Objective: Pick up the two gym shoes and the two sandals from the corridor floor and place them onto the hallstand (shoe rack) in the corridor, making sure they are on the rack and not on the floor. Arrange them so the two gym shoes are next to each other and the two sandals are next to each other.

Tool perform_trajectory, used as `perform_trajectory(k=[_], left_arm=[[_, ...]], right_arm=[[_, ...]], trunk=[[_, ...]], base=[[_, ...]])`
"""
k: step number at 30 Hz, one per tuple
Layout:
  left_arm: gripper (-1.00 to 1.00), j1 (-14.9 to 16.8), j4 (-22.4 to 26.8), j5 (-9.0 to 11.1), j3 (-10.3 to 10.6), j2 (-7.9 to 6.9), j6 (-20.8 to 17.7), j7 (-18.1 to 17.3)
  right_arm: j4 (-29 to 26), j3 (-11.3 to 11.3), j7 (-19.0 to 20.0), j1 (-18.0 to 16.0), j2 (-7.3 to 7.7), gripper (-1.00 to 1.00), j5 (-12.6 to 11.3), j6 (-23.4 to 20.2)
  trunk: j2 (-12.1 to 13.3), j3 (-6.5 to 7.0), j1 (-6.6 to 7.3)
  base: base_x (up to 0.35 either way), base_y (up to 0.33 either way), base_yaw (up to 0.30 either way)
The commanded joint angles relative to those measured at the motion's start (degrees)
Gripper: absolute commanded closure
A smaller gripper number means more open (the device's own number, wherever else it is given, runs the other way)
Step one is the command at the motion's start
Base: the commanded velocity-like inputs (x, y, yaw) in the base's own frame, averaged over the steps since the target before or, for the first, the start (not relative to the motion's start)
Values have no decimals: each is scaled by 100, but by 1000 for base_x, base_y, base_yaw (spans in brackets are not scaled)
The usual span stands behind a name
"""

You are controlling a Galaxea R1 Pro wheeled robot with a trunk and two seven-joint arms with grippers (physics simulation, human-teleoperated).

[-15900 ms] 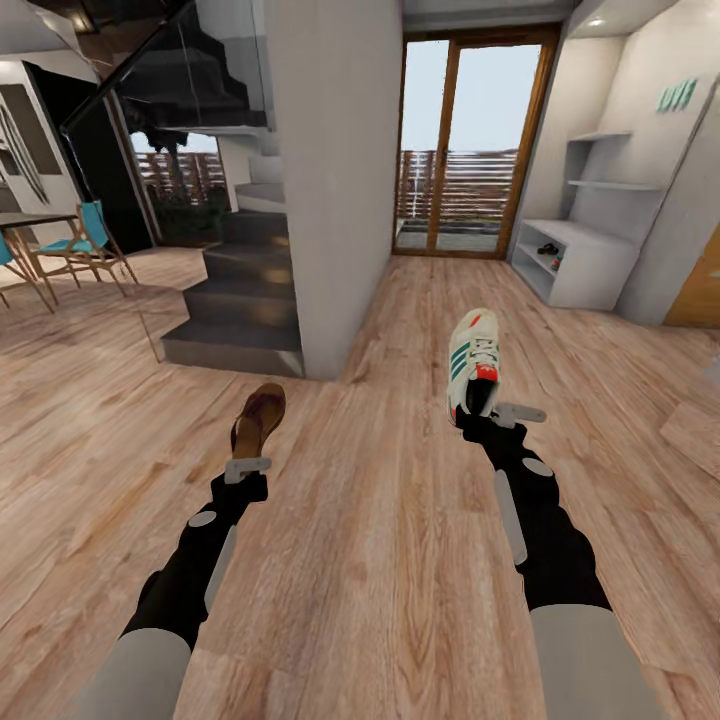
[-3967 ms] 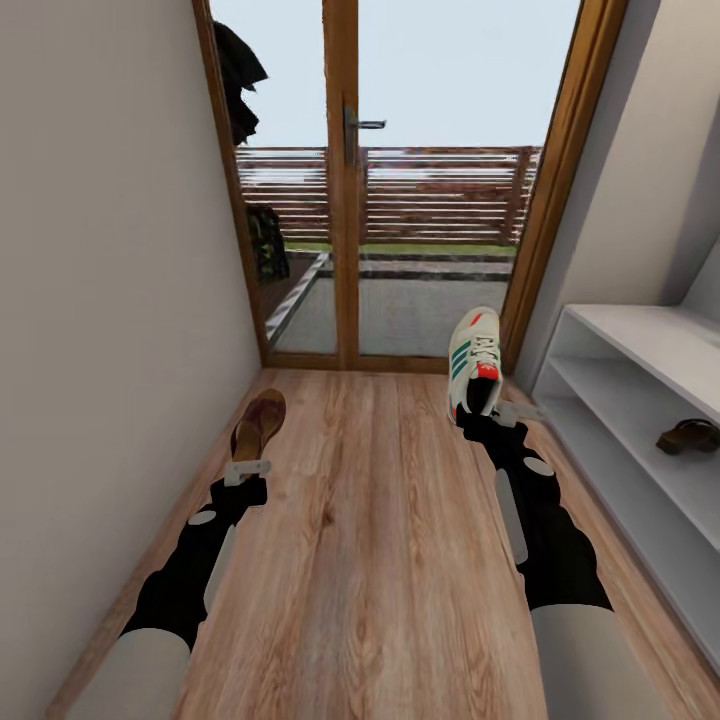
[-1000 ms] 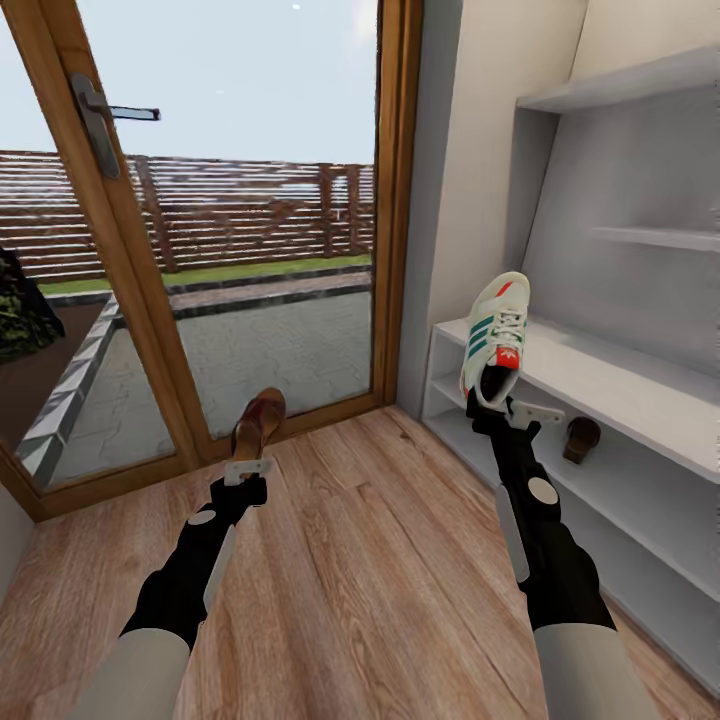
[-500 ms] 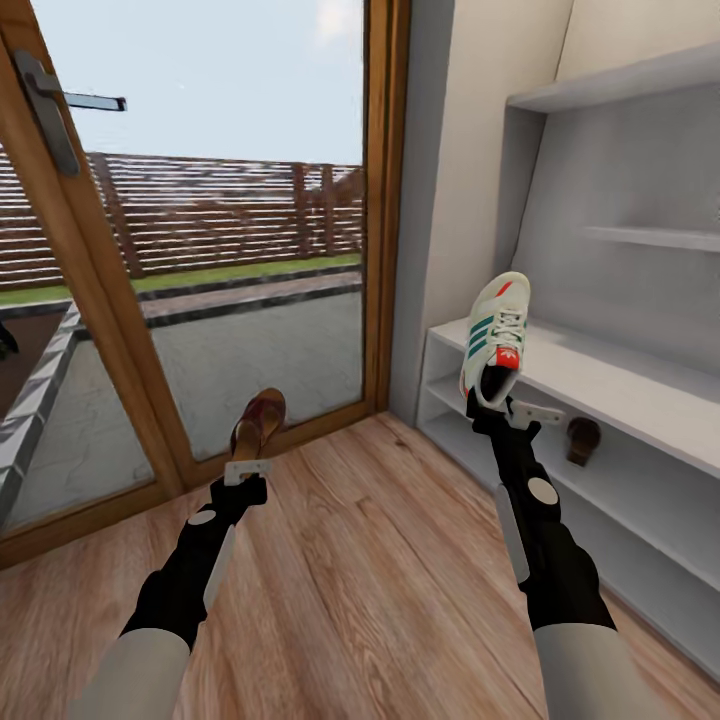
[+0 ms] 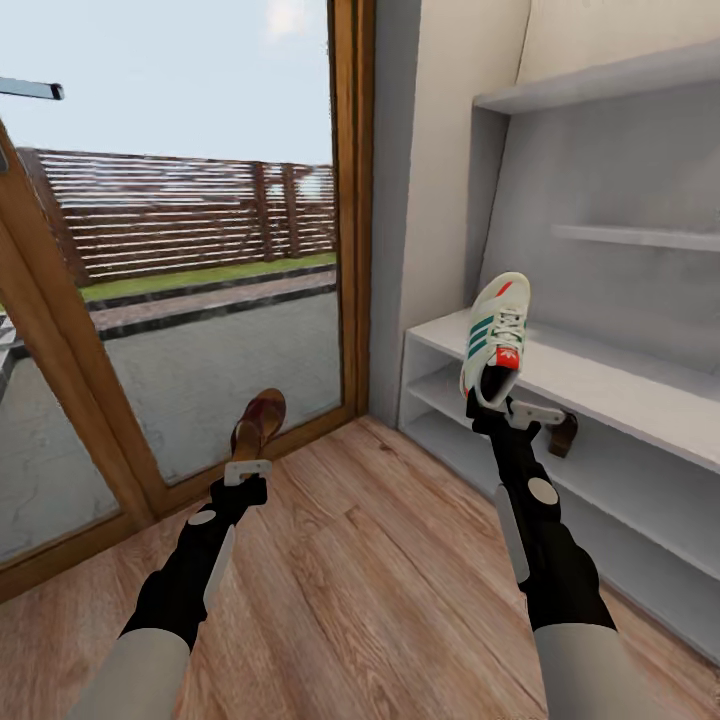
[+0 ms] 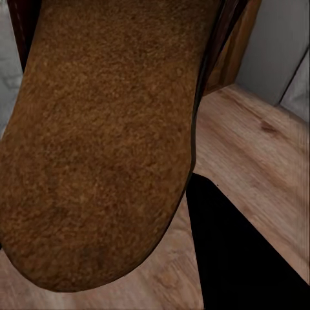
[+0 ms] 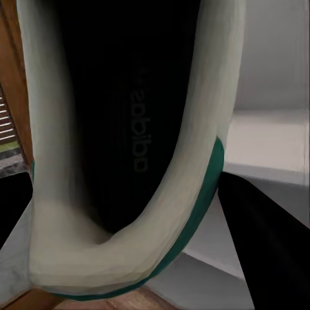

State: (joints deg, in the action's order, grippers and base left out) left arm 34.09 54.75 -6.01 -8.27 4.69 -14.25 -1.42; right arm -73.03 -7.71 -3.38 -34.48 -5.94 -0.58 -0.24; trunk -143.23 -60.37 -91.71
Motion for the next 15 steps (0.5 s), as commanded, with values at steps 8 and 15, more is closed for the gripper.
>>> perform_trajectory(k=[8, 15], left_arm=[[100, 1, 13, -75, -16, 5, -34, -25], [100, 1, 9, -75, -16, 5, -34, -25]], right_arm=[[-1, -3, -14, -5, -4, 100, -7, -3], [-1, -4, -14, -6, -4, 100, -3, -3]], trunk=[[-2, -5, 1], [-2, -5, 1]], base=[[2, 2, -251], [8, 48, -251]])
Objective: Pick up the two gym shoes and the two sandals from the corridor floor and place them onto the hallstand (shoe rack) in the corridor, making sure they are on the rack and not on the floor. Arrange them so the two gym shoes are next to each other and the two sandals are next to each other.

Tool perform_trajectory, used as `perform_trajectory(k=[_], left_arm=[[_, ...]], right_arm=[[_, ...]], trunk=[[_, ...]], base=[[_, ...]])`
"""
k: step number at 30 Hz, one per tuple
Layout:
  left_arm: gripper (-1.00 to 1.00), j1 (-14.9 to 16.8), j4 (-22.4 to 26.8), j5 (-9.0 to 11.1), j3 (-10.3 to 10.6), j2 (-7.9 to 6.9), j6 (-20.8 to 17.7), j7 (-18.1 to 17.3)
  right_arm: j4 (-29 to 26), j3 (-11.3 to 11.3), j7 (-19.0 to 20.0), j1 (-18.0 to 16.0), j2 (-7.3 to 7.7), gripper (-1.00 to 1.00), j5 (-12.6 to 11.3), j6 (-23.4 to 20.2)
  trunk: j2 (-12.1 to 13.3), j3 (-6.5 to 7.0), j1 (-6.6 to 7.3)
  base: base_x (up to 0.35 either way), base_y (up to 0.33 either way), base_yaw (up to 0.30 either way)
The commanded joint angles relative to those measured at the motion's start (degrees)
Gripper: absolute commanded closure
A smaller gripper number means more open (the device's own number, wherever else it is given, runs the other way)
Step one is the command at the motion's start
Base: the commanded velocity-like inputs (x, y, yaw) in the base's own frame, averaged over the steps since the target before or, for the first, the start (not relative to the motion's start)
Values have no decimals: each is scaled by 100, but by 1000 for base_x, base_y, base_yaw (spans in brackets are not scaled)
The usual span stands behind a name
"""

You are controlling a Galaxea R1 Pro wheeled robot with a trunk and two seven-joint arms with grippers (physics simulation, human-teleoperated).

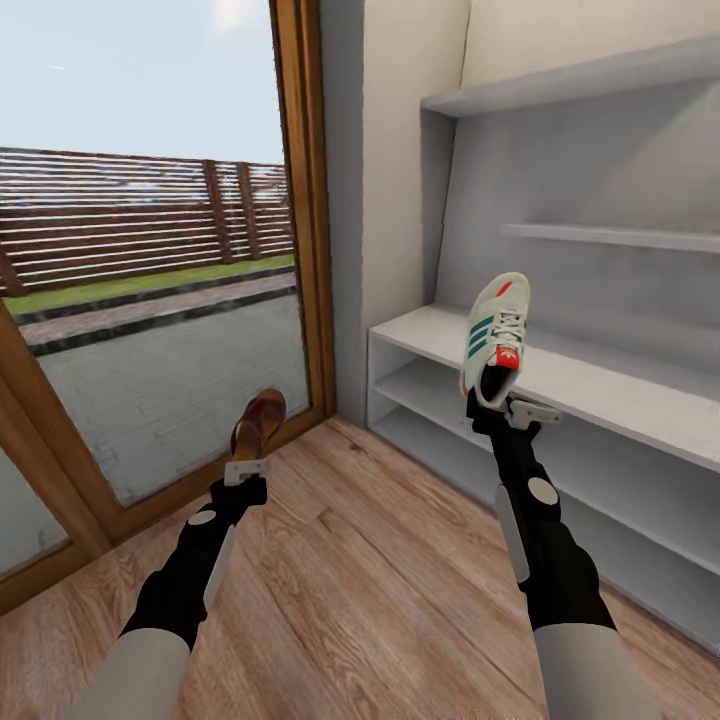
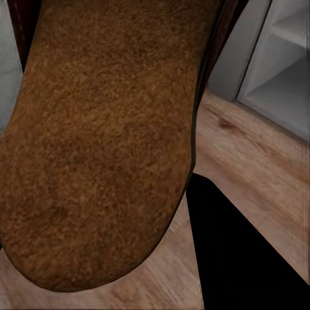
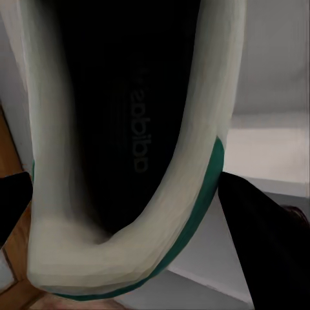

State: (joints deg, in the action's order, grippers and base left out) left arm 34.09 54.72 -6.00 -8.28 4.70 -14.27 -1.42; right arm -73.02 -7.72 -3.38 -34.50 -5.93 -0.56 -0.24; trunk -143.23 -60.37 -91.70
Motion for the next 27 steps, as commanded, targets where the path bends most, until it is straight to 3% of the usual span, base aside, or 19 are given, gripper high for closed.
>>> perform_trajectory(k=[1, 8, 20, 27], left_arm=[[100, 1, 12, -76, -16, 5, -32, -25], [100, 1, 12, -76, -16, 5, -32, -25], [100, 1, 12, -76, -16, 5, -32, -25], [100, 1, 12, -76, -16, 5, -32, -24]], right_arm=[[-2, -2, -13, -2, -4, 100, -6, -3], [-2, -5, -13, -4, -4, 100, -6, -3], [-2, -5, -13, -4, -4, 100, -6, -3], [-2, -3, -13, -2, -4, 100, -6, -3]], trunk=[[-2, -5, 1], [-2, -5, 1], [-2, -5, 1], [-2, -5, 1]], base=[[62, 218, -251], [89, 268, -251], [25, 32, -251], [180, 207, -251]])
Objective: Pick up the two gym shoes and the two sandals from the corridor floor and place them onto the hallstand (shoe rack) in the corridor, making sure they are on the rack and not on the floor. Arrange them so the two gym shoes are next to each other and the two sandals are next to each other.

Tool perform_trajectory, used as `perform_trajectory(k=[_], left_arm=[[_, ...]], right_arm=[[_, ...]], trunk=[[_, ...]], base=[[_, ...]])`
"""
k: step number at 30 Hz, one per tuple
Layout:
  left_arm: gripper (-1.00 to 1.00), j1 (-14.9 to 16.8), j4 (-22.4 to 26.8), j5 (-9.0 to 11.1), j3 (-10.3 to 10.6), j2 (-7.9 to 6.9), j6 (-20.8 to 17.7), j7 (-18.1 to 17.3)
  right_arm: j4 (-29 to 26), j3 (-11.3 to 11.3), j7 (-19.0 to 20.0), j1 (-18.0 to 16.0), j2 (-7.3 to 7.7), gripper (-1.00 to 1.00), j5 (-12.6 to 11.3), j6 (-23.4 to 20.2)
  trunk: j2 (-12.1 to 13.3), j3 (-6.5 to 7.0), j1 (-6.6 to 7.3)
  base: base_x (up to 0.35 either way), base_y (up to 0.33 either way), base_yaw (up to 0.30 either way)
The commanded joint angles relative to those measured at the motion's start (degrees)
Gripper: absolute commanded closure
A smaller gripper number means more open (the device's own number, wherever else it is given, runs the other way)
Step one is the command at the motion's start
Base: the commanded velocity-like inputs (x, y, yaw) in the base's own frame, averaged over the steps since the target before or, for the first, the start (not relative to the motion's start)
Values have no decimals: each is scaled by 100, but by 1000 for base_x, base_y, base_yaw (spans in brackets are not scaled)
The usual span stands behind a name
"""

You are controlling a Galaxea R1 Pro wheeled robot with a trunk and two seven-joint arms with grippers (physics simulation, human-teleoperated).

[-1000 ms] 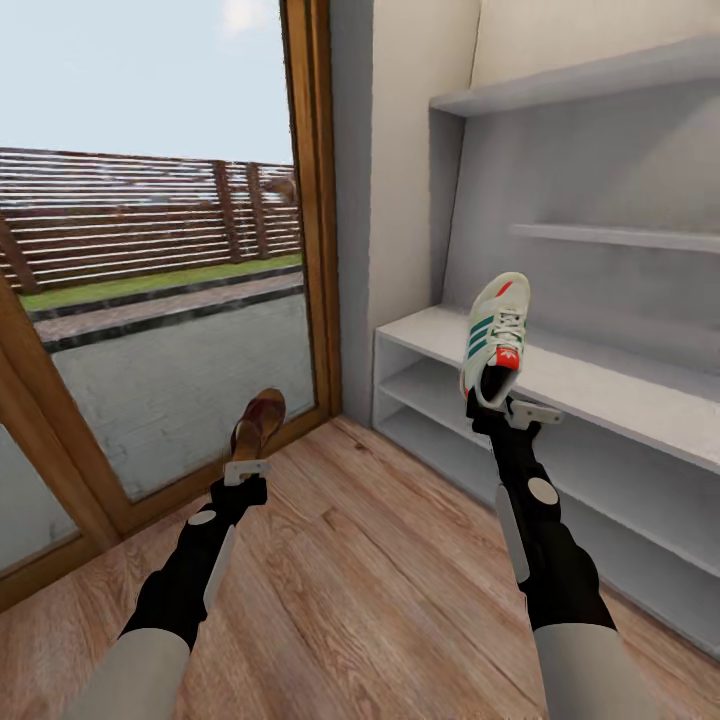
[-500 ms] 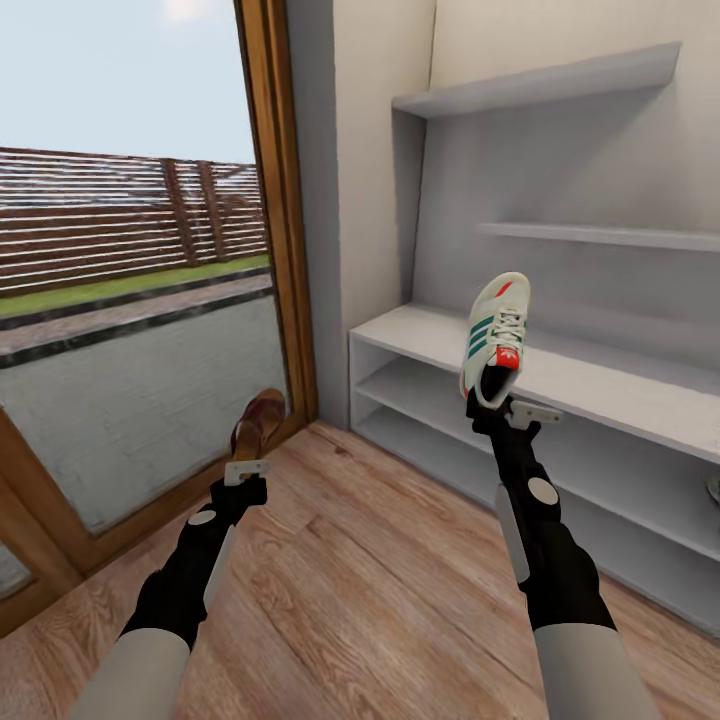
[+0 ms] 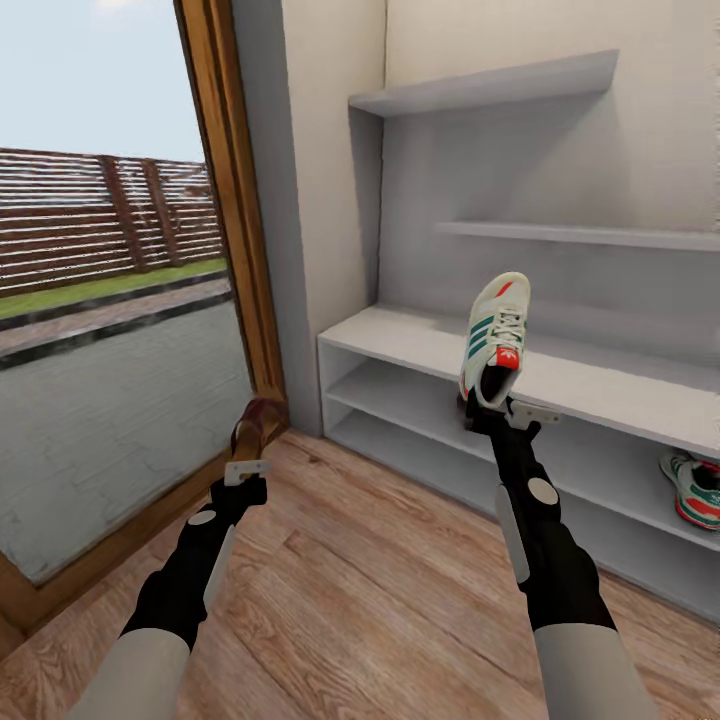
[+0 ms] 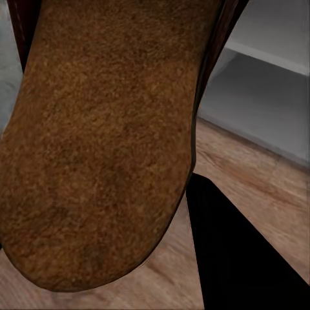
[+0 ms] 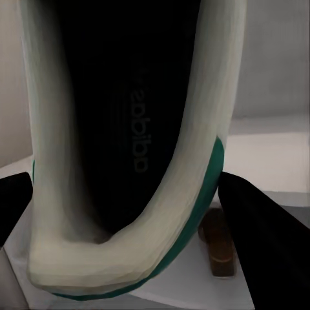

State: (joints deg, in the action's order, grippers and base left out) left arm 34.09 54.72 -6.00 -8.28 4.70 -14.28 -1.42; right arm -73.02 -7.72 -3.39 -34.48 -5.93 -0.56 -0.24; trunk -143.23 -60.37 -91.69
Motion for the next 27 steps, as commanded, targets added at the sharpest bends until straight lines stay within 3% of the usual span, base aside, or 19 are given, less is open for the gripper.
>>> perform_trajectory(k=[1, 13, 27], left_arm=[[100, 1, 12, -77, -16, 5, -31, -25], [100, 1, 13, -77, -16, 5, -31, -25], [100, 1, 12, -77, -16, 5, -31, -25]], right_arm=[[-2, -4, -13, -5, -5, 100, -6, -3], [-2, -4, -13, -6, -6, 100, -6, -3], [-2, -4, -13, -6, -5, 100, -6, -3]], trunk=[[-2, -5, -1], [-2, -5, -1], [-2, -5, -1]], base=[[214, 257, -251], [98, 287, -251], [1, 57, -251]])
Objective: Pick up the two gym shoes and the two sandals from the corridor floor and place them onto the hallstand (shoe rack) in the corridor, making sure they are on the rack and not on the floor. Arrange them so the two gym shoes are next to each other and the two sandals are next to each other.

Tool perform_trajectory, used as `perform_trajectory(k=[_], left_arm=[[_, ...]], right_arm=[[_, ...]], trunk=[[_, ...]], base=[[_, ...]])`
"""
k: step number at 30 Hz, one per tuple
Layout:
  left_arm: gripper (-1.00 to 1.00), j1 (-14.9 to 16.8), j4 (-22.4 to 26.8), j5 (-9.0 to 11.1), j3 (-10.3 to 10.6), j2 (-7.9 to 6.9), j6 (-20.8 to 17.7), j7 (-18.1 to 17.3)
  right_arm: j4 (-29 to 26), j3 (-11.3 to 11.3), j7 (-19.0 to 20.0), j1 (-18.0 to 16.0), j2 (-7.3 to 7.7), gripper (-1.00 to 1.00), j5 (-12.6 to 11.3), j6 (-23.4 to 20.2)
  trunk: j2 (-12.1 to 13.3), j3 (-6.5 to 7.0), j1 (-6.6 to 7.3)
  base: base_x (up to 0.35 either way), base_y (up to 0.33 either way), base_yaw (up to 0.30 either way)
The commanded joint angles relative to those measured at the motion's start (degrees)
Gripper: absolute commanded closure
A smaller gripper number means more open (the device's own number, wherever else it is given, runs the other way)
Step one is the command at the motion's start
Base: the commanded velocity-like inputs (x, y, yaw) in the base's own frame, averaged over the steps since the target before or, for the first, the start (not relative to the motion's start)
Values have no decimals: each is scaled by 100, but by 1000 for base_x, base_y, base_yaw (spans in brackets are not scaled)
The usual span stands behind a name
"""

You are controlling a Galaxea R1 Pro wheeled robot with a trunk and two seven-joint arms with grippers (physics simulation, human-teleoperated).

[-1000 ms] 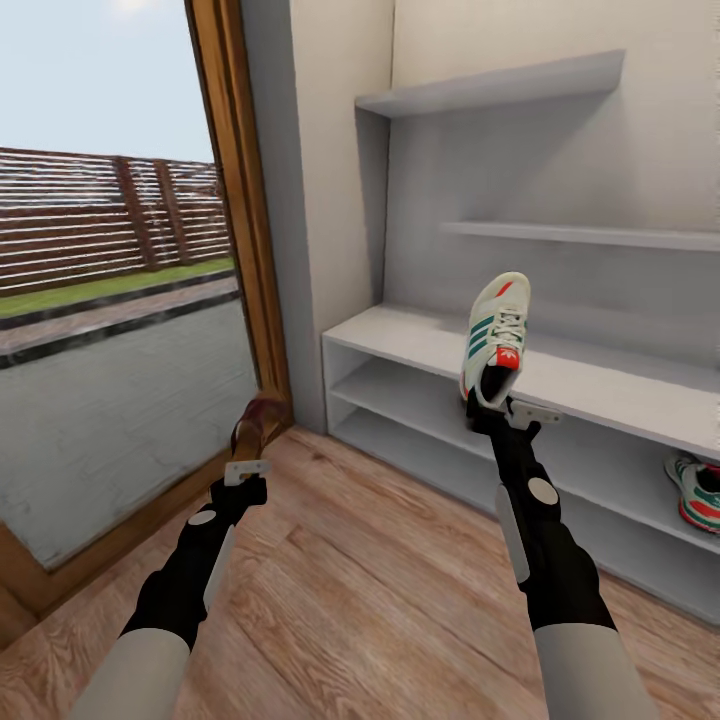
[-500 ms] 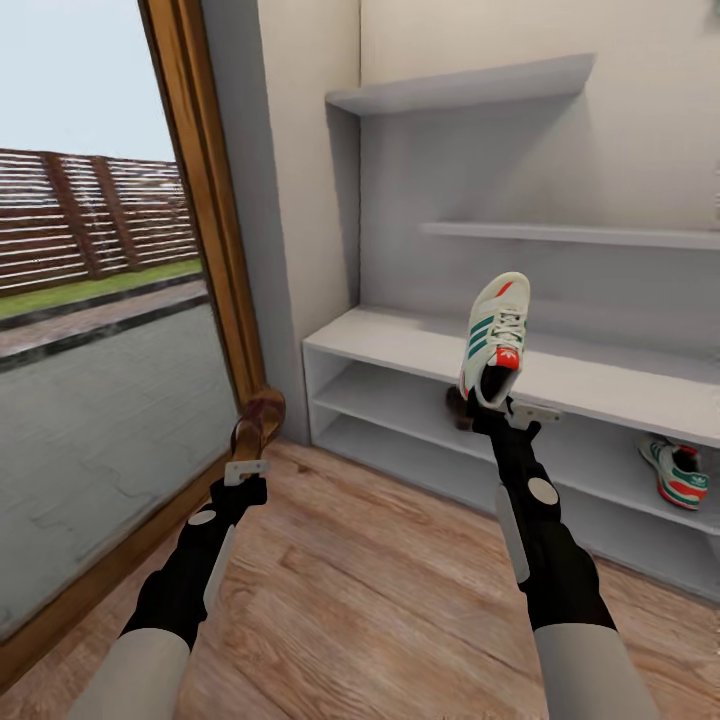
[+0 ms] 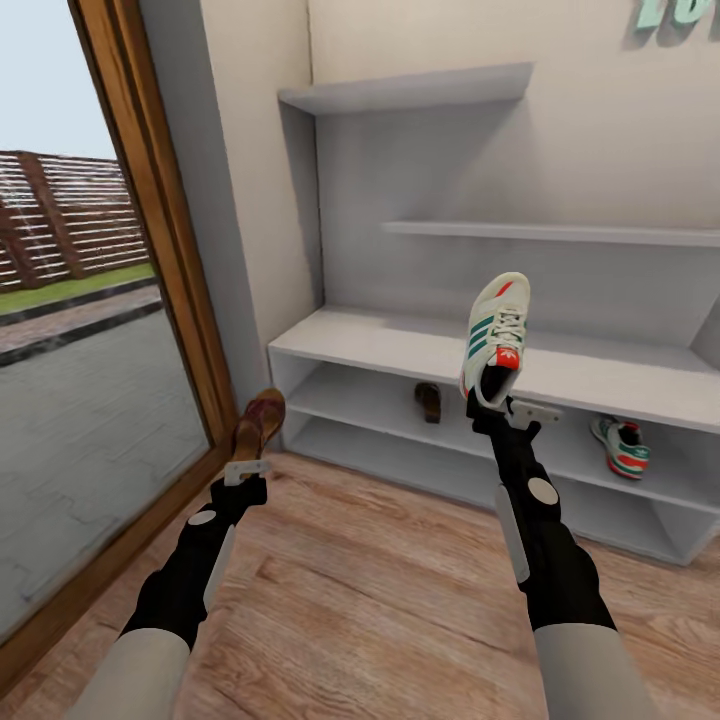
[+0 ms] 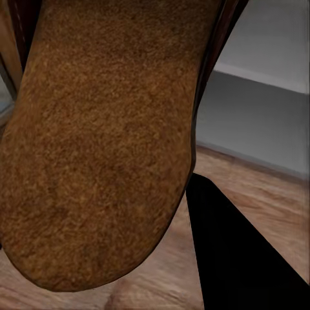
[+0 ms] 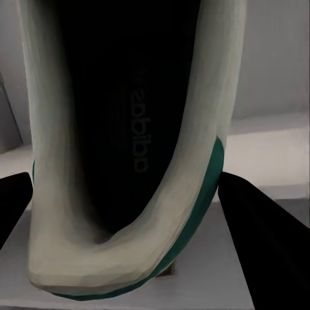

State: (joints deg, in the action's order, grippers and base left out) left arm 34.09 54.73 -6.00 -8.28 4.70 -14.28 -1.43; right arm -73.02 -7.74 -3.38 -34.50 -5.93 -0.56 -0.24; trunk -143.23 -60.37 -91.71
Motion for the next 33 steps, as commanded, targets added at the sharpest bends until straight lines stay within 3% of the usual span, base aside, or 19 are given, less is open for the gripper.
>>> perform_trajectory(k=[1, 9, 28, 33], left_arm=[[100, 1, 11, -77, -16, 5, -31, -24], [100, 1, 12, -77, -16, 5, -31, -24], [100, 1, 12, -77, -16, 5, -31, -24], [100, 1, 13, -77, -16, 5, -31, -24]], right_arm=[[-2, -2, -13, -4, -5, 100, -6, -3], [-2, -4, -13, -4, -6, 100, -6, -3], [-2, -6, -13, -4, -5, 100, -6, -3], [-2, -2, -13, -2, -5, 100, -6, -3]], trunk=[[-2, -5, 1], [-2, -5, 1], [-2, -5, 1], [-2, -5, 1]], base=[[0, 243, -251], [0, 243, -251], [0, 51, -251], [0, 13, -84]])
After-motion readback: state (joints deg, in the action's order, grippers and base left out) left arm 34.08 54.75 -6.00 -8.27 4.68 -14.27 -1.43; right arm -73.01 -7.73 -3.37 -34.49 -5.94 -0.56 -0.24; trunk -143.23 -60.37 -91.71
